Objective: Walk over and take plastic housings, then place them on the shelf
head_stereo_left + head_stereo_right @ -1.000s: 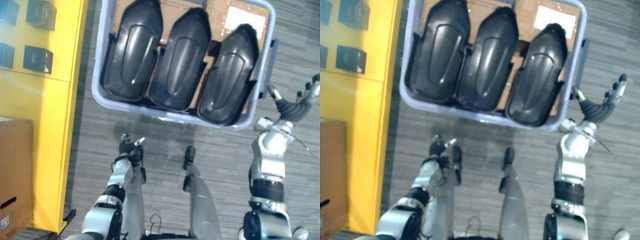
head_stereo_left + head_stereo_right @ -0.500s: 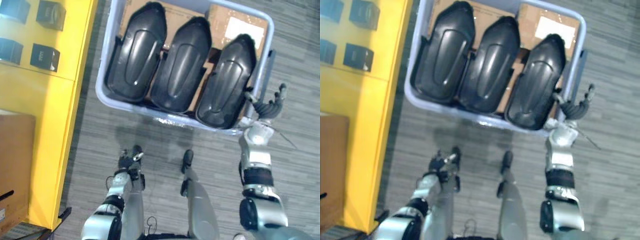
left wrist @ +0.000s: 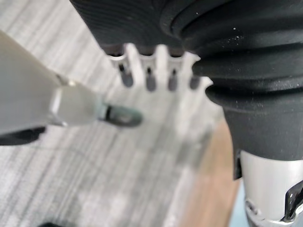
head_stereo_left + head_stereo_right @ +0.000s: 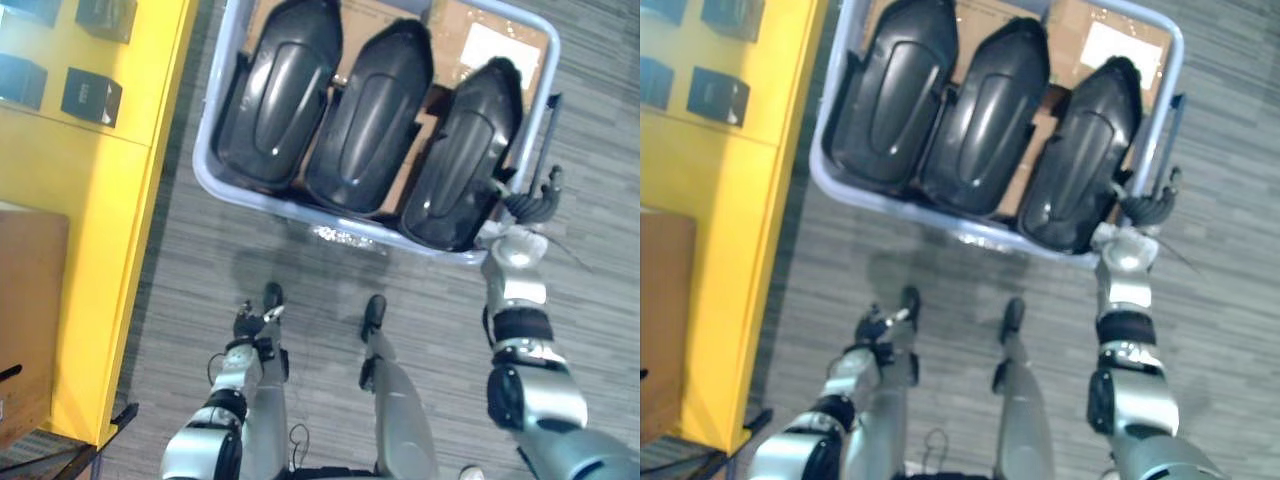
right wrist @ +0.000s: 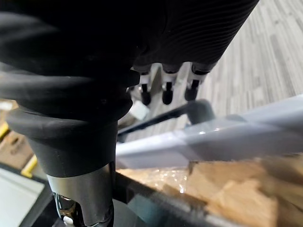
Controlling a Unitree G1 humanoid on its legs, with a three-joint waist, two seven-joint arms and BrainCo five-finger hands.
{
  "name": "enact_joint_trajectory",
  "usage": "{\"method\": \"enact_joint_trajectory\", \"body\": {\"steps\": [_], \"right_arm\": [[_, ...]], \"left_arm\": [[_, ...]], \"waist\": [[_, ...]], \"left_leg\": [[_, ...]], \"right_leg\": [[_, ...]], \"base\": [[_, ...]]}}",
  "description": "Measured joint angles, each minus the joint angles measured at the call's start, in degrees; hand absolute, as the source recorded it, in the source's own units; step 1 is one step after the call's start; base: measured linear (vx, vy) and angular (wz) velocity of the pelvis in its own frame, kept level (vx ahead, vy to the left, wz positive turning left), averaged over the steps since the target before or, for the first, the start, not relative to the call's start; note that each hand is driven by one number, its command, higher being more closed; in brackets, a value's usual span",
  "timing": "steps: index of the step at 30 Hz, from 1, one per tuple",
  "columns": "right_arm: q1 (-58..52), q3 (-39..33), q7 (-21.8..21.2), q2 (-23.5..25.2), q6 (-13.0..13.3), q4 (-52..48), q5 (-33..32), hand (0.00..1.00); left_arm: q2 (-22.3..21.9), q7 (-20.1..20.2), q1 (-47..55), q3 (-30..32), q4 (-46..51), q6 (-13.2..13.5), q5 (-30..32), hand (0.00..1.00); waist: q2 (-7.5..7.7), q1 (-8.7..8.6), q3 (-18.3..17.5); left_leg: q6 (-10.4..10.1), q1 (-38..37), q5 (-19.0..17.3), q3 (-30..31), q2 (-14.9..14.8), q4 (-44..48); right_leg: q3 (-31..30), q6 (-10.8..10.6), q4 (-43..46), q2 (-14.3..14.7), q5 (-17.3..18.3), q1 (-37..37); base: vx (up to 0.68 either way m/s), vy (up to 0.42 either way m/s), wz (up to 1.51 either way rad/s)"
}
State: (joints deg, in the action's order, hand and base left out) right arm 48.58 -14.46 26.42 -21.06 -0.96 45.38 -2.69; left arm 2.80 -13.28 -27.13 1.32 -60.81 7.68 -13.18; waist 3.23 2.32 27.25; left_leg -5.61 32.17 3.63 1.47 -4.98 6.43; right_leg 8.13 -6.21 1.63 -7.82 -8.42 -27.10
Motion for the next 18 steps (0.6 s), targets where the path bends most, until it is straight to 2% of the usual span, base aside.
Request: {"method": "enact_joint_trajectory", "body": {"steps": [5,9,13,18], "right_arm": [[5.8,3.0,-0.9,-6.0,-0.2,10.1,0.0,1.0],[10.5,9.5,-5.0,-9.8,-0.7,15.9,0.2,1.0],[14.2,14.9,-7.8,-10.0,-1.2,17.7,1.4,1.0],[15.7,17.5,-7.8,-9.8,-1.7,19.0,5.5,1.0]], "left_arm": [[0.1,0.2,-2.0,-0.7,-0.1,0.2,-0.6,0.0],[0.9,0.9,-2.4,-2.6,-1.2,0.2,-2.2,0.0],[0.7,1.0,-2.3,-4.0,-1.6,0.1,-2.2,0.0],[0.7,1.2,-2.0,-5.1,-3.6,0.0,-2.3,0.0]], "waist": [[-0.01,-0.25,0.0],[-0.01,-0.26,0.0],[-0.02,0.0,0.0],[-0.02,0.58,0.0]], "left_leg": [[-0.3,1.1,0.6,1.8,-0.2,-0.1],[-0.6,0.9,1.1,1.9,-0.6,-0.7],[-1.0,0.9,2.7,2.0,-1.0,-2.7],[-0.9,0.8,3.4,2.3,-1.0,-3.1]], "right_leg": [[1.3,0.1,-0.2,0.4,-0.1,-0.1],[1.3,0.2,-0.2,1.0,-0.2,-0.2],[1.4,0.8,-0.7,1.5,-0.8,-0.9],[1.6,0.9,-1.6,1.6,-1.5,-0.7]], "base": [[-0.01,-0.039,0.12],[-0.01,-0.038,-0.02],[-0.01,-0.051,-0.02],[0.0,-0.021,0.01]]}}
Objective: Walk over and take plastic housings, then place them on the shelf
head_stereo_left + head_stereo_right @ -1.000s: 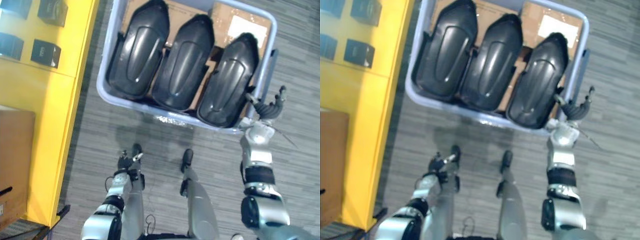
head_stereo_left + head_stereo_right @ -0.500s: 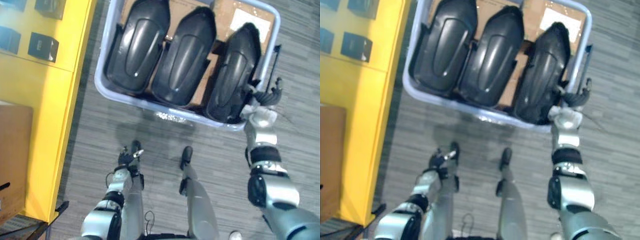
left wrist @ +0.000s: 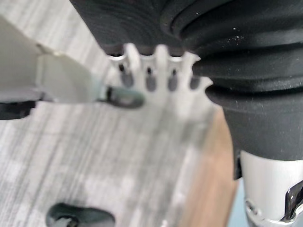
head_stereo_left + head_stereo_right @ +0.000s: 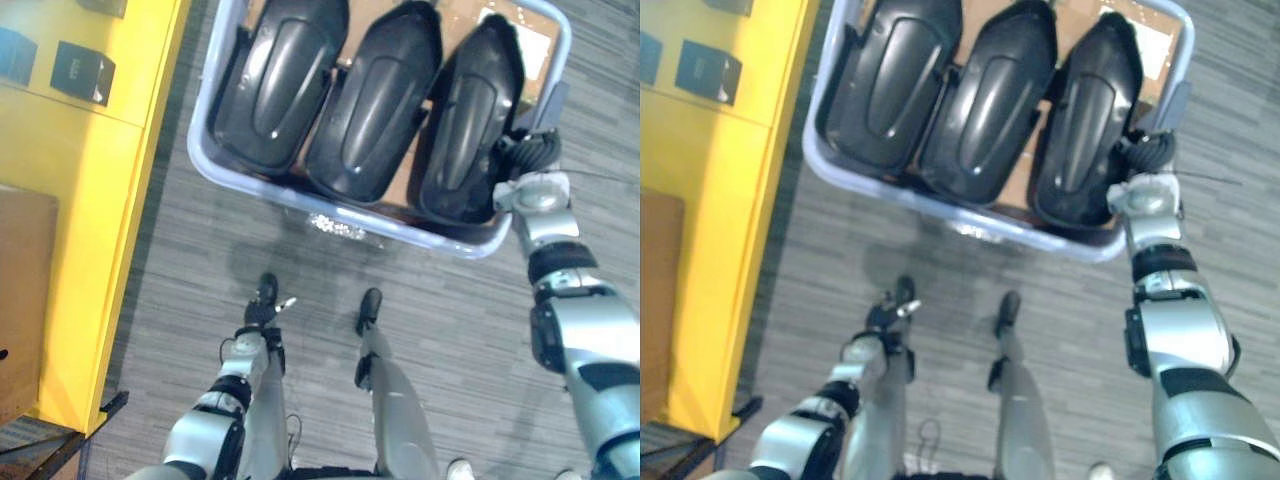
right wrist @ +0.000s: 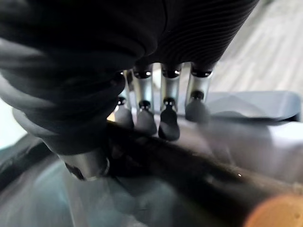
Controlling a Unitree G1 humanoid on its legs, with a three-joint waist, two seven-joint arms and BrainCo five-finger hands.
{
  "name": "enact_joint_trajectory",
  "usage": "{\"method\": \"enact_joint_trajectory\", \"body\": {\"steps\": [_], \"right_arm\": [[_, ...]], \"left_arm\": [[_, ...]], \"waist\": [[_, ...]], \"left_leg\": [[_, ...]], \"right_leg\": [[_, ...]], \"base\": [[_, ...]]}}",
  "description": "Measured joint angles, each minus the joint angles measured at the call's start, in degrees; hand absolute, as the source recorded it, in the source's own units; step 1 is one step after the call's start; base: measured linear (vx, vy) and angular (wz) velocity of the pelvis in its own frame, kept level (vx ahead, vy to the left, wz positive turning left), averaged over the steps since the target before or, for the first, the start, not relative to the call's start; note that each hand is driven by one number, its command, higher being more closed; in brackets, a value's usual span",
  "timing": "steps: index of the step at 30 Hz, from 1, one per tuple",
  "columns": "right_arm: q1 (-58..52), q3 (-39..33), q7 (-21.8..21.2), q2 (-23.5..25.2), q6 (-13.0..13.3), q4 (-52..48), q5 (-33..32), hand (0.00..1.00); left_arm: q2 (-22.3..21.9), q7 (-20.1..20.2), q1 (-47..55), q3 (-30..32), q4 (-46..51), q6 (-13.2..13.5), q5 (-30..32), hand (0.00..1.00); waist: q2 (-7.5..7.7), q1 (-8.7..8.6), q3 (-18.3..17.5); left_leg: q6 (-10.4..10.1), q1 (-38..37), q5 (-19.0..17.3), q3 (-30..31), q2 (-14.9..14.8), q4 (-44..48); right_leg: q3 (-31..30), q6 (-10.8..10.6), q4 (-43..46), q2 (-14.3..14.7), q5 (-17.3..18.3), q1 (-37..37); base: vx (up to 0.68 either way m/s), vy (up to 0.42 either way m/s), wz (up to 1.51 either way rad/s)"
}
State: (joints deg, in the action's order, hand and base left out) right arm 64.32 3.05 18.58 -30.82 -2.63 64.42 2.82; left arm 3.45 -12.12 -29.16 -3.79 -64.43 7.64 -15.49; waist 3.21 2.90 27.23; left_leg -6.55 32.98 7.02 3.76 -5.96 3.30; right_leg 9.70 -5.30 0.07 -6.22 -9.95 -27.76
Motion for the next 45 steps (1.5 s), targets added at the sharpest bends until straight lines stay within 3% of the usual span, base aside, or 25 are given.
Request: {"method": "enact_joint_trajectory", "body": {"steps": [4,11,18,24,27,32,39,43,45], "right_arm": [[-1.7,-0.3,0.9,0.0,-0.1,-3.3,3.6,1.0],[-9.1,-7.0,8.3,0.1,-0.4,-18.4,11.7,1.0],[-17.9,-14.4,13.3,2.0,-2.4,-28.6,18.1,1.0],[-26.6,-19.2,16.6,4.2,-3.3,-38.9,22.1,1.0],[-31.4,-21.1,19.1,6.0,-4.4,-41.9,24.1,1.0],[-34.0,-21.7,20.4,6.4,-4.6,-43.6,26.9,1.0],[-30.6,-19.1,20.1,6.4,-4.4,-40.5,27.2,1.0],[-26.1,-15.9,19.8,6.4,-4.4,-38.5,27.3,1.0],[-23.1,-14.2,19.7,6.5,-4.4,-38.5,27.3,1.0]], "left_arm": [[0.9,-0.2,0.3,-0.3,-0.2,0.1,-0.2,0.0],[3.0,-1.3,2.3,0.4,0.5,0.5,0.3,0.0],[5.4,-4.4,5.7,6.1,5.8,0.8,1.9,0.0],[7.7,-9.4,8.0,13.3,13.2,1.1,3.3,0.0],[7.9,-13.9,9.5,16.6,18.0,1.1,7.6,0.0],[8.6,-19.3,11.0,18.7,27.0,1.9,9.8,0.0],[9.7,-21.3,9.3,15.4,44.1,7.3,8.3,0.0],[9.6,-20.1,4.4,9.9,46.0,8.0,3.6,0.0],[9.6,-17.7,-1.1,6.1,46.6,9.4,-2.0,0.0]], "waist": [[0.0,-0.31,0.0],[-0.02,-0.59,0.0],[-0.04,-0.37,0.0],[-0.31,-0.06,-0.2],[-0.37,-0.05,-0.3],[-0.55,0.24,-2.8],[-0.65,1.45,-2.8],[-0.66,1.64,-2.8],[-0.66,1.64,-2.9]], "left_leg": [[0.0,-1.2,0.5,0.0,0.2,-1.2],[0.1,-2.9,1.8,0.1,0.4,-4.0],[0.2,-5.0,2.0,0.5,1.0,-4.9],[0.3,-6.7,2.5,0.7,1.2,-6.5],[0.3,-9.3,2.8,1.4,1.6,-7.3],[0.3,-9.7,2.8,2.1,1.7,-7.4],[0.3,-10.7,2.8,2.0,1.8,-7.8],[0.2,-10.2,2.8,2.0,1.7,-7.8],[0.3,-9.6,3.2,2.1,1.8,-7.7]], "right_leg": [[0.0,0.0,-2.0,0.0,-1.0,1.5],[0.1,0.0,-2.2,-0.3,-1.0,2.0],[1.1,0.0,-2.6,-0.9,-0.9,4.3],[1.3,-0.3,-2.6,-1.1,-0.4,5.4],[2.0,-0.5,-2.4,-1.5,0.4,8.0],[2.8,-0.6,-1.2,-1.7,1.4,8.2],[2.9,-0.4,-0.5,-1.9,1.9,8.8],[2.9,-0.5,-1.0,-1.7,1.9,8.6],[3.1,-0.7,-1.3,-1.7,1.4,8.3]], "base": [[0.0,0.0,0.0],[-0.01,-0.007,0.02],[-0.01,0.0,0.06],[-0.02,-0.009,0.03],[0.0,-0.008,0.13],[0.0,-0.012,0.08],[-0.01,-0.01,0.0],[0.0,-0.007,0.01],[0.0,-0.019,0.05]]}}
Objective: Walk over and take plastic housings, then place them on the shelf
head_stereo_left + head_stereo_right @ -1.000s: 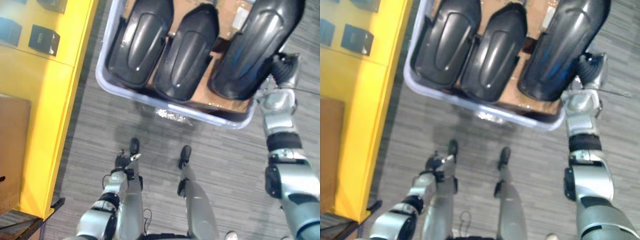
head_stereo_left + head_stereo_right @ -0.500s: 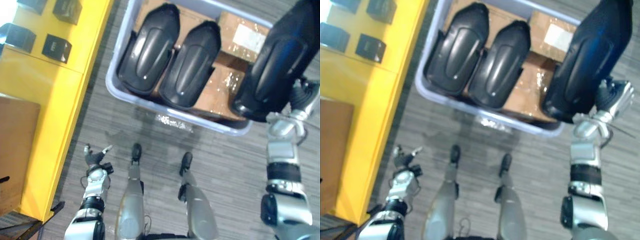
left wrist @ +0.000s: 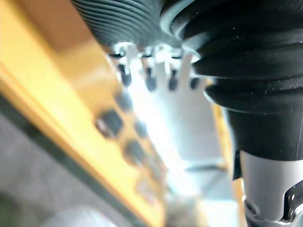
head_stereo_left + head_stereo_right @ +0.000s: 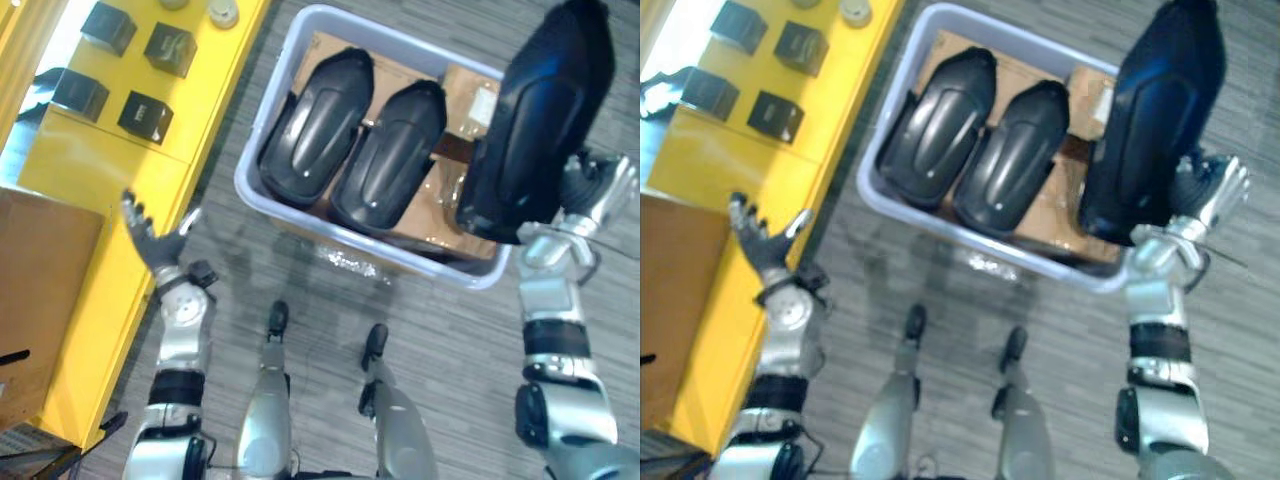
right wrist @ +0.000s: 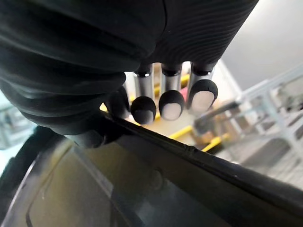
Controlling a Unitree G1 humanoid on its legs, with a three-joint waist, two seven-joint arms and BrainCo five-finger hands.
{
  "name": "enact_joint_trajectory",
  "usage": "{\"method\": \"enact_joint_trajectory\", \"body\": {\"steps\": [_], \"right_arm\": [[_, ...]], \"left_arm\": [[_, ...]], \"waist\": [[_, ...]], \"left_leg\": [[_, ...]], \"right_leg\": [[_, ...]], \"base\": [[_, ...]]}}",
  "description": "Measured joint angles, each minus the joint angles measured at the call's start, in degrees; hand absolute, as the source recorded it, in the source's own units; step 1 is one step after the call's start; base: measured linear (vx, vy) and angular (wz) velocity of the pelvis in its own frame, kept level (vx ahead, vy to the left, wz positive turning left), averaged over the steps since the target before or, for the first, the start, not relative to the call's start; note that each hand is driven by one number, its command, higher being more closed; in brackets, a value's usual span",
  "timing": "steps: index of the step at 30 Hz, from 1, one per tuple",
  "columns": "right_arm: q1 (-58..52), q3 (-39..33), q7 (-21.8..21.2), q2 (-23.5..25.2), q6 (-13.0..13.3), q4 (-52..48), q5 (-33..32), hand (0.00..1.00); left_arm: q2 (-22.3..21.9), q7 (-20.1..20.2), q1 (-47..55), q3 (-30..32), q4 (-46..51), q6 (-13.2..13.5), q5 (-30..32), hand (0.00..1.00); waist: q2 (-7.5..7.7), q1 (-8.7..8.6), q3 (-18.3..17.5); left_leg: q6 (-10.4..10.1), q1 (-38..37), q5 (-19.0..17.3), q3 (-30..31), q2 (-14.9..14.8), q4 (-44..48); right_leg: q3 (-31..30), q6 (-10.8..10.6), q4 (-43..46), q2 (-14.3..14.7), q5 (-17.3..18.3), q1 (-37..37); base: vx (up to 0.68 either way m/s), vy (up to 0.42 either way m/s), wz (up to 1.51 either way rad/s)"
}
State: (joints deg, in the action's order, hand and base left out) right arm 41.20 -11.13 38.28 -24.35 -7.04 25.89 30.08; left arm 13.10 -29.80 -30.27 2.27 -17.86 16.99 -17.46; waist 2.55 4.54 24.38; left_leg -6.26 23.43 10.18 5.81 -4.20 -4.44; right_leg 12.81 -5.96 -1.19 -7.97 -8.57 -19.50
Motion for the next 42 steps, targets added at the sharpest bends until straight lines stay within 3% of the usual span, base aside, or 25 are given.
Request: {"method": "enact_joint_trajectory", "body": {"steps": [5,13,21,29,42], "right_arm": [[5.1,1.8,-0.5,1.7,0.0,0.0,0.1,1.0],[7.4,6.9,-0.4,6.1,0.0,-1.0,1.3,1.0],[9.8,13.1,-0.4,9.2,1.3,-2.8,2.3,1.0],[11.3,16.8,-0.3,11.1,2.2,-3.1,2.5,1.0],[11.1,20.4,0.4,13.7,2.2,-7.5,4.0,1.0]], "left_arm": [[0.1,5.2,-10.6,-6.4,0.0,0.5,-9.0,0.0],[0.0,7.6,-20.8,-11.4,-4.4,0.3,-12.0,0.0],[-0.2,8.4,-26.6,-17.2,-10.0,-0.7,-16.2,0.0],[-0.7,8.5,-29.7,-18.9,-13.3,-1.1,-20.7,0.0],[-3.1,8.6,-31.6,-21.3,-15.6,-2.9,-20.8,0.0]], "waist": [[0.0,-0.25,0.0],[0.0,-2.35,0.0],[-0.01,-3.04,0.0],[-0.01,-3.35,0.0],[-0.01,-5.13,0.0]], "left_leg": [[0.2,0.6,1.1,-0.1,0.6,0.2],[0.2,0.0,1.1,-0.4,0.9,0.9],[0.2,-0.2,1.0,-0.6,0.6,0.0],[0.2,0.3,1.0,-1.4,0.7,0.0],[0.2,-1.1,1.0,-1.8,0.8,0.0]], "right_leg": [[0.0,0.0,-0.6,-0.5,-0.3,-0.1],[-0.2,0.1,-1.1,-0.8,-0.6,0.8],[-0.4,0.2,-1.2,-0.5,-1.3,0.3],[-0.9,0.1,-1.5,-0.6,-2.0,-0.5],[-1.7,0.1,-2.4,-0.6,-2.2,1.1]], "base": [[0.02,-0.015,0.01],[0.0,-0.015,-0.01],[-0.04,-0.012,-0.03],[-0.02,-0.011,-0.04],[0.0,-0.015,-0.02]]}}
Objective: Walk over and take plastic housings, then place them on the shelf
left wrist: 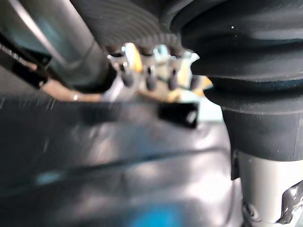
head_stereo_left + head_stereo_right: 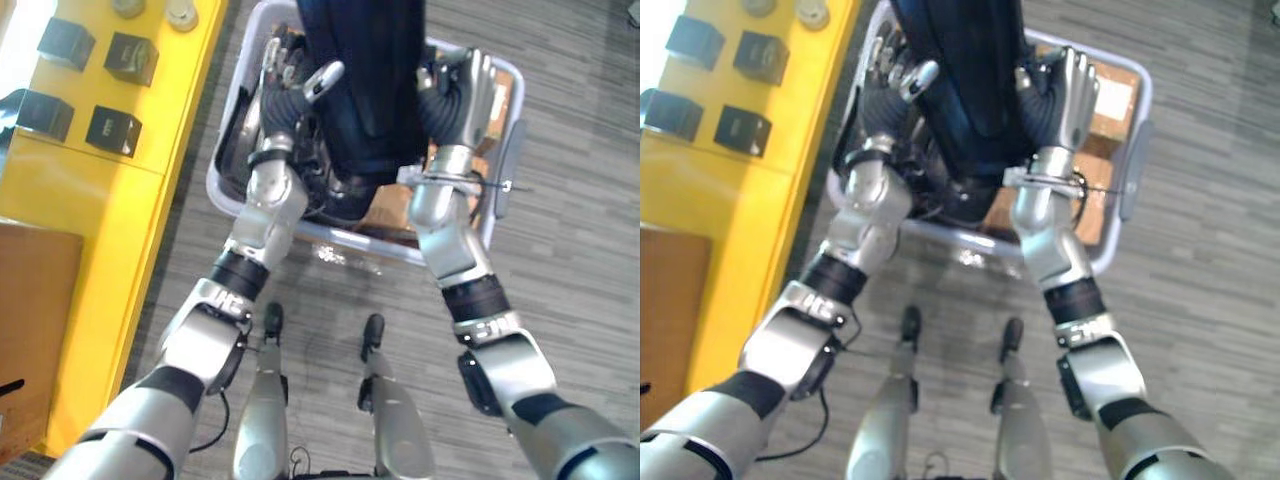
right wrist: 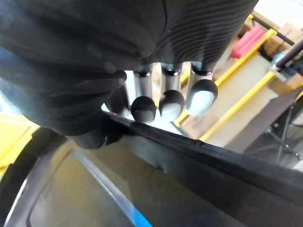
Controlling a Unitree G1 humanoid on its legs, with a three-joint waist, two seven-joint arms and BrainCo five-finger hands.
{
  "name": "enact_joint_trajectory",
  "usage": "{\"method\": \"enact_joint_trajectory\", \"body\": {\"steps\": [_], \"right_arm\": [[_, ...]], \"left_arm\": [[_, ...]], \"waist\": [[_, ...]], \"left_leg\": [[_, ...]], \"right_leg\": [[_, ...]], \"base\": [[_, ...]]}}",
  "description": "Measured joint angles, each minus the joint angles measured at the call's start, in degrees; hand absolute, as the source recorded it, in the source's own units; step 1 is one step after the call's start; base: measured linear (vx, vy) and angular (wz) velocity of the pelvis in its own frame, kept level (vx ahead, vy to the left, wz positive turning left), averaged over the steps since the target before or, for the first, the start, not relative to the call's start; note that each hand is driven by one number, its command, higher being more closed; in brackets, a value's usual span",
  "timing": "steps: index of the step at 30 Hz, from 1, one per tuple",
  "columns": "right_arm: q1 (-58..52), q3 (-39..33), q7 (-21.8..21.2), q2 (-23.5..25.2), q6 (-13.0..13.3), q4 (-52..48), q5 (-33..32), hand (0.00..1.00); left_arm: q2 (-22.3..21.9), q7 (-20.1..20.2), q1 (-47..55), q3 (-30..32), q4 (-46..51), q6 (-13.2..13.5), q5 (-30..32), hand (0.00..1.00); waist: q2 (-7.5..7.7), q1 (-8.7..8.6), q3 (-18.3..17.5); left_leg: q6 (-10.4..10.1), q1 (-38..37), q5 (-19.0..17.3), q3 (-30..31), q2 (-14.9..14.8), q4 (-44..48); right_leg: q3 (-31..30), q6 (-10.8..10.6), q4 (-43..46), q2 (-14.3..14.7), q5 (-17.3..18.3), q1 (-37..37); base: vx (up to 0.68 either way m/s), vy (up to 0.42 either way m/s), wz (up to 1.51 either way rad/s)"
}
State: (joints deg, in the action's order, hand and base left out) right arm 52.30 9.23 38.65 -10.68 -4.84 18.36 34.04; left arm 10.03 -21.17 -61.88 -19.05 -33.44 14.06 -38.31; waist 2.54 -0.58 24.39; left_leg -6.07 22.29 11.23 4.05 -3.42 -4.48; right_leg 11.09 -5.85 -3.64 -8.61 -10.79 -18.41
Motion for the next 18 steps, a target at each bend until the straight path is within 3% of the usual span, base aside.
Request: {"method": "enact_joint_trajectory", "body": {"steps": [5,6,13,18], "right_arm": [[-0.1,0.0,0.0,1.0,0.0,-0.3,-0.1,1.0],[-0.1,-0.1,0.3,1.2,0.0,-0.4,-0.1,1.0],[-0.2,0.4,0.2,1.3,0.0,-0.9,-0.8,1.0],[-0.5,2.0,0.0,1.7,1.3,-4.5,-1.8,1.0]], "left_arm": [[-1.6,0.0,0.0,-1.2,-0.7,-1.1,1.5,0.0],[-1.6,0.0,0.0,-1.7,-1.1,-1.8,2.7,1.0],[-1.5,1.8,0.4,-2.6,-1.8,-2.0,1.6,1.0],[-1.2,5.1,1.4,-4.4,-1.8,-1.7,-6.9,1.0]], "waist": [[0.0,-0.21,0.0],[0.0,-0.27,0.0],[0.0,-0.36,0.0],[0.0,-0.43,0.0]], "left_leg": [[0.0,-0.7,0.0,-0.1,-0.1,-0.1],[0.0,-0.7,0.0,-0.1,-0.1,-0.1],[0.0,-1.6,0.0,-0.2,-0.1,-0.1],[-0.1,-2.3,-0.1,-0.3,-0.2,-0.1]], "right_leg": [[0.0,0.0,-0.1,0.1,0.0,0.7],[0.0,0.0,-0.1,0.1,-0.1,0.7],[0.0,0.0,-0.3,0.1,-0.4,1.6],[-0.1,0.0,-0.7,0.2,-0.4,2.4]], "base": [[-0.01,-0.004,0.0],[-0.04,-0.016,0.0],[-0.03,-0.014,0.0],[-0.01,-0.005,0.0]]}}
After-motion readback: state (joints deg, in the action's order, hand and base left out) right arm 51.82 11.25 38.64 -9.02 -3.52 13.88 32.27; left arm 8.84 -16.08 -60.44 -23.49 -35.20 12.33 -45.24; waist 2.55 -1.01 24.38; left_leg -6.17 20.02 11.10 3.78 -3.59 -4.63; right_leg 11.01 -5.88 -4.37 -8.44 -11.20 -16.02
